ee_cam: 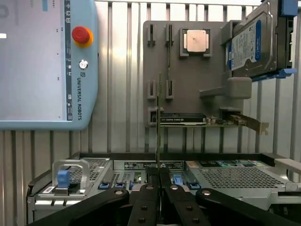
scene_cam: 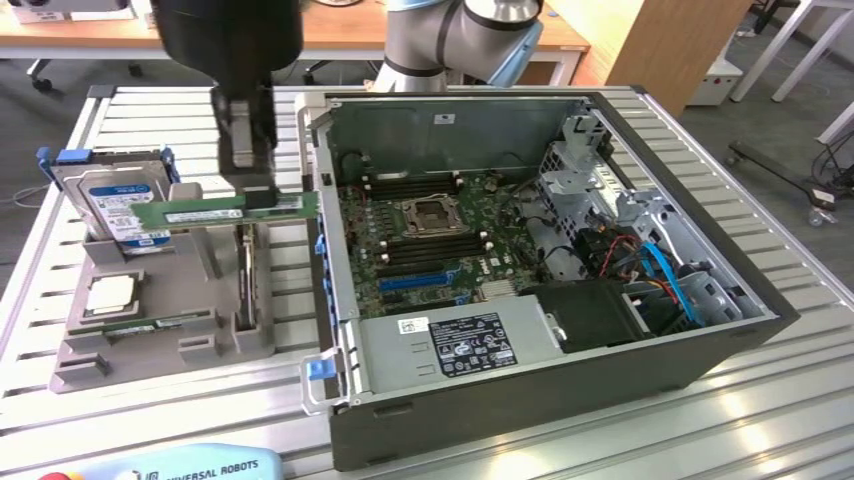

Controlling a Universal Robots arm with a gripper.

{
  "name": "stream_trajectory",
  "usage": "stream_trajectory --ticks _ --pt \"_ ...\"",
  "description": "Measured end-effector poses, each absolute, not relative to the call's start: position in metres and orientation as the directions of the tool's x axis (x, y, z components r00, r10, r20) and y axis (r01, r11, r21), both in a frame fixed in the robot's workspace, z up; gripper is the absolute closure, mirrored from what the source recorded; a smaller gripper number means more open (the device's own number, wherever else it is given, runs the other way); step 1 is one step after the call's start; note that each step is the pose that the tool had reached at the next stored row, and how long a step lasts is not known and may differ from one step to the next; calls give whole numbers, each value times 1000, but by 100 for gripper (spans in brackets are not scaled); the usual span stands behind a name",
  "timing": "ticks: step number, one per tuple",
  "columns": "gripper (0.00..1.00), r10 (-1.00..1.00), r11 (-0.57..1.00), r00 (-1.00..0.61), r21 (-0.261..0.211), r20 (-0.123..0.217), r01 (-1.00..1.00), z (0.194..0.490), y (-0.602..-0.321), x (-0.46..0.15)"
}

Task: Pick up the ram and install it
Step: 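Pick up the ram and move it above insertion slot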

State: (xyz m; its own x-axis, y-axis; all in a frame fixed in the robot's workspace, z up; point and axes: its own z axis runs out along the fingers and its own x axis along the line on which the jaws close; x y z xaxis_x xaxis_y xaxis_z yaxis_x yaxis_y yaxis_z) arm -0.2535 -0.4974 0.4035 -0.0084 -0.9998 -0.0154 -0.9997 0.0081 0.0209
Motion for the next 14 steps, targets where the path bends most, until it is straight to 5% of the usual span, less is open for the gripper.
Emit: stream_trajectory --ticks 14 --pt "88 -1000 8 -9 21 -15 -1000 403 -497 -195"
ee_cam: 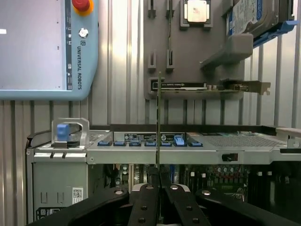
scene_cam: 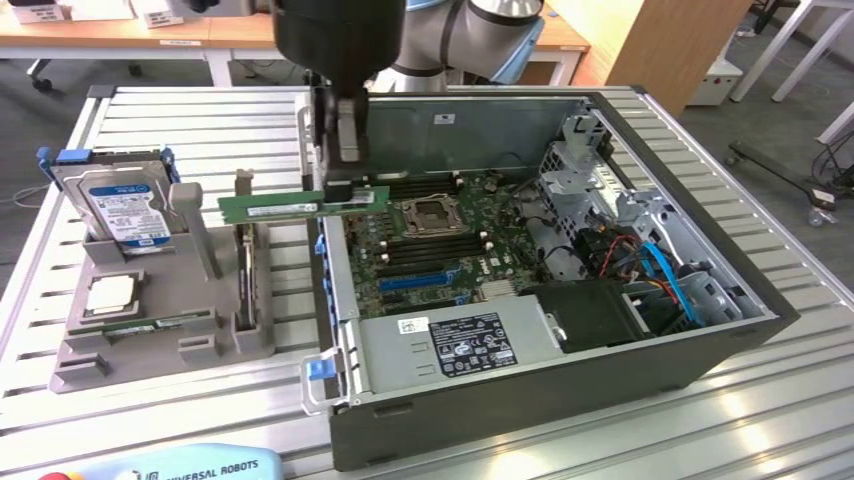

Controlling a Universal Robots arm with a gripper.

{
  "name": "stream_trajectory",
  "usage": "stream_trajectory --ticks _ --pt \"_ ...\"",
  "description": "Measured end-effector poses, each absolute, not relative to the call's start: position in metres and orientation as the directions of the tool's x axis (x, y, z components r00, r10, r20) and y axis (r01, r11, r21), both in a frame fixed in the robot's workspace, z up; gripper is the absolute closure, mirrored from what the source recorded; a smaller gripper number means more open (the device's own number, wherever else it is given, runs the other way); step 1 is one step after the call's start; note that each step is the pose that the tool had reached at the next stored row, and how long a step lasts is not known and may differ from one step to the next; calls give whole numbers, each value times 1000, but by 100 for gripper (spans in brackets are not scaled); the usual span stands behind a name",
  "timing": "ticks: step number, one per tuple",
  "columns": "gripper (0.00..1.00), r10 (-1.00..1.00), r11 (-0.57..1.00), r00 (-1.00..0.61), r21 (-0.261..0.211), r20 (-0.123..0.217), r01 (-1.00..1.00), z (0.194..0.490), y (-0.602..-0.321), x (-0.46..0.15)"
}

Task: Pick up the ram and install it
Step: 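Pick up the ram and move it above insertion slot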

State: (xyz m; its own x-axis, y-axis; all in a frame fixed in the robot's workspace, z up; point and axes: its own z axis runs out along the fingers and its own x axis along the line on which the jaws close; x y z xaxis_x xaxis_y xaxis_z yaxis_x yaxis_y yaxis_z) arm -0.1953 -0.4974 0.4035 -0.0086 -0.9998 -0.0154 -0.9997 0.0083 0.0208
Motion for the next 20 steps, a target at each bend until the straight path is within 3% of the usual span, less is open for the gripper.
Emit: stream_trajectory --ticks 20 --pt "88 -1000 8 -8 21 -15 -1000 403 -497 -115"
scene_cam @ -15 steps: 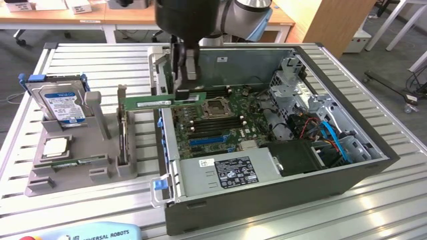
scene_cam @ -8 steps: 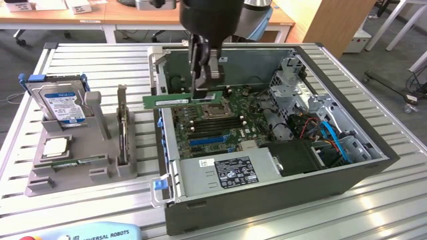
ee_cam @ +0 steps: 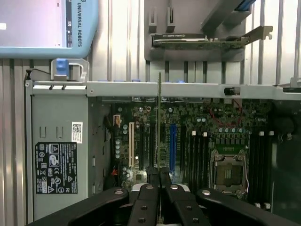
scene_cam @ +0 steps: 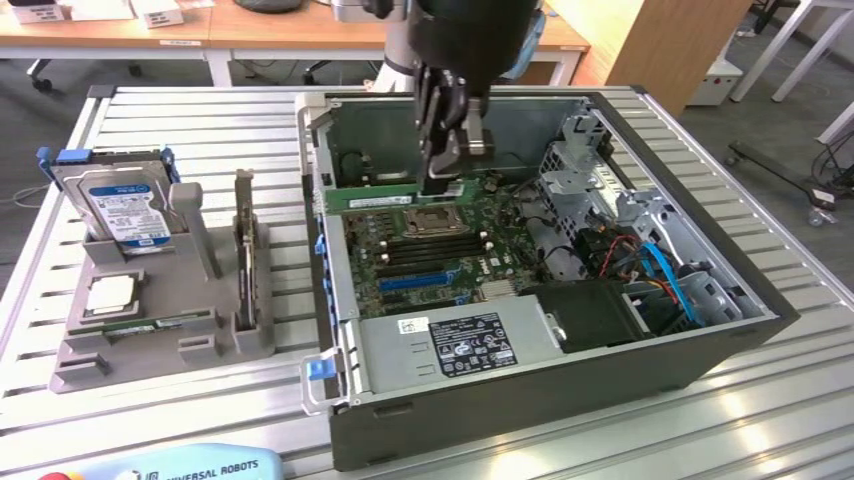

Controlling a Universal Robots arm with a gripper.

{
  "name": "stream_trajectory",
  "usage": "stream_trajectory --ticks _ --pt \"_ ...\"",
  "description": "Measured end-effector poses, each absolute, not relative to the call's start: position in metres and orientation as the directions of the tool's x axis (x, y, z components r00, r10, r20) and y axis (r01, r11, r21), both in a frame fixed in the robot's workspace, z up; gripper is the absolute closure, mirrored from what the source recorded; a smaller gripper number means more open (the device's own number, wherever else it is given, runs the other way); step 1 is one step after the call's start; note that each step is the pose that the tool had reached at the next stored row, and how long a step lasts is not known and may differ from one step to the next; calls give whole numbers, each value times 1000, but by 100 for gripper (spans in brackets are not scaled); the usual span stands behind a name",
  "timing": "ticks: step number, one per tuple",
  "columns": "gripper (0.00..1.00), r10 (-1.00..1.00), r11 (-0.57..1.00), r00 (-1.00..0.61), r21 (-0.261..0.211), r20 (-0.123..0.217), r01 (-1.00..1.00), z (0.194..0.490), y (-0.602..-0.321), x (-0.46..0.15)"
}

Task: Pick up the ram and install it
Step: 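Pick up the ram and move it above insertion slot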

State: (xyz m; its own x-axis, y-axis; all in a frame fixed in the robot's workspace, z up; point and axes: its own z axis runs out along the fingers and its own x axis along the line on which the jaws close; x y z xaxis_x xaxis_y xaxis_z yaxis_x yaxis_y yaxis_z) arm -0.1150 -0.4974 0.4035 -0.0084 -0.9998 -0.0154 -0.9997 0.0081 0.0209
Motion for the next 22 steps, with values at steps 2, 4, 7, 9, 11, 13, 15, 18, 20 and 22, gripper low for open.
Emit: stream_trajectory --ticks 2,4,7,9,11,13,15,18,20,22 --pt "88 -1000 8 -9 21 -15 -1000 403 -497 -107" --pt "88 -1000 8 -8 21 -15 -1000 404 -497 -100" --pt "88 -1000 8 -9 21 -15 -1000 403 -497 -88" --pt "88 -1000 8 -8 21 -15 -1000 403 -497 -81" --pt "88 -1000 8 -9 21 -15 -1000 403 -497 -75" --pt "88 -1000 8 -9 21 -15 -1000 403 -497 -68" --pt "88 -1000 8 -8 21 -15 -1000 403 -497 -61" --pt "88 -1000 8 -9 21 -15 -1000 403 -497 -51" --pt "88 -1000 8 -8 21 -15 -1000 403 -497 -47" --pt "88 -1000 8 -8 21 -15 -1000 403 -497 -45"
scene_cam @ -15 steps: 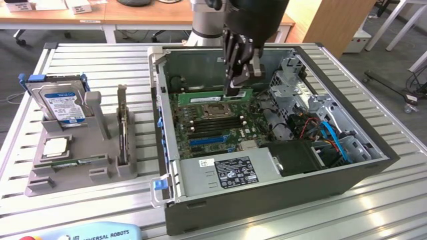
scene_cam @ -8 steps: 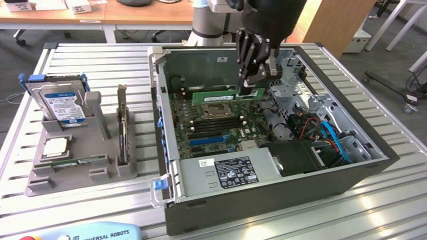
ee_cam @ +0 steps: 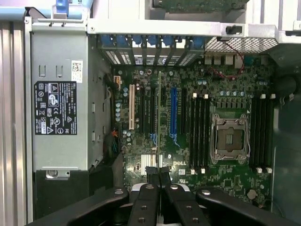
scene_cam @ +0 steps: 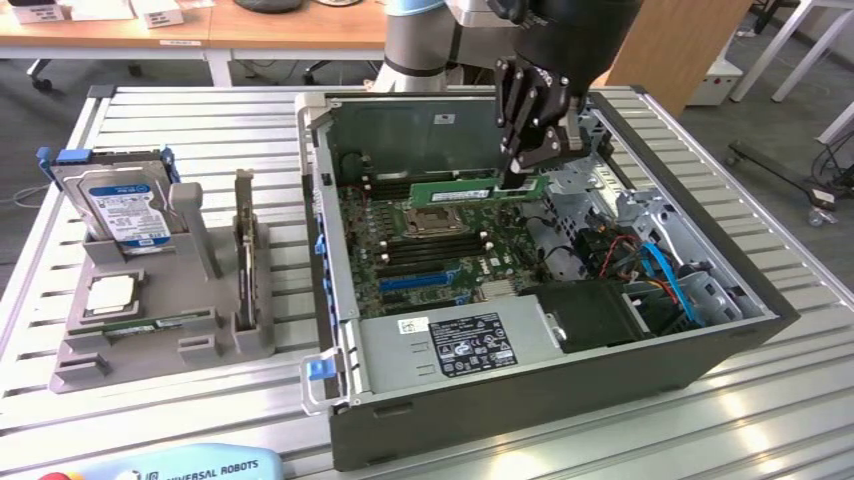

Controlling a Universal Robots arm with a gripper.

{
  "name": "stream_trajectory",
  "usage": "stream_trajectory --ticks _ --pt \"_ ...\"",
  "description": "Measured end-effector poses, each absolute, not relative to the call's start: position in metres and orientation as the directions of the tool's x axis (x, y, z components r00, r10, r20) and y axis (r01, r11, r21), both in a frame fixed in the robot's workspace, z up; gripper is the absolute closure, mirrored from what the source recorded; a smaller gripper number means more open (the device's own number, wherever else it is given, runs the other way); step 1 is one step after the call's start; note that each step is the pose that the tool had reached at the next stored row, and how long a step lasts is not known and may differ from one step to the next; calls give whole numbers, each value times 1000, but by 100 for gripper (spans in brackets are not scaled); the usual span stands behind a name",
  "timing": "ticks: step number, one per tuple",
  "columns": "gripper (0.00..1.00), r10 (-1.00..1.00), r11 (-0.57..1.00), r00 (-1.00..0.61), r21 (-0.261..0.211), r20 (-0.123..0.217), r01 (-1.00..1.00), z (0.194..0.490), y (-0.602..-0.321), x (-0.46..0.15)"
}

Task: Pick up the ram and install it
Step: 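Pick up the ram and move it above insertion slot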

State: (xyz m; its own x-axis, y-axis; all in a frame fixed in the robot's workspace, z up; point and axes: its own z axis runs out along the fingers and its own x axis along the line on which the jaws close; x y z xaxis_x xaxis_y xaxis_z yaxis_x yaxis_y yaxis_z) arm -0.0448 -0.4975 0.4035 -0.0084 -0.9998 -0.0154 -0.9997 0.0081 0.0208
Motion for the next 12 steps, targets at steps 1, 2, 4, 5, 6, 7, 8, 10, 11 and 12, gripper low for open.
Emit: stream_trajectory --ticks 1,2,4,5,6,7,8,10,11,12 --pt "88 -1000 8 -8 21 -15 -1000 403 -497 -45" --pt "88 -1000 8 -9 21 -15 -1000 403 -497 -45" --pt "88 -1000 8 -9 21 -15 -1000 403 -497 -45" --pt "88 -1000 8 -8 21 -15 -1000 403 -497 -45" --pt "88 -1000 8 -8 21 -15 -1000 403 -497 -45" --pt "88 -1000 8 -9 21 -15 -1000 403 -497 -45" --pt "88 -1000 8 -9 21 -15 -1000 403 -497 -45" --pt "88 -1000 8 -9 21 -15 -1000 403 -497 -45" --pt "88 -1000 8 -8 21 -15 -1000 403 -497 -45" --pt "88 -1000 8 -8 21 -15 -1000 403 -497 -45"
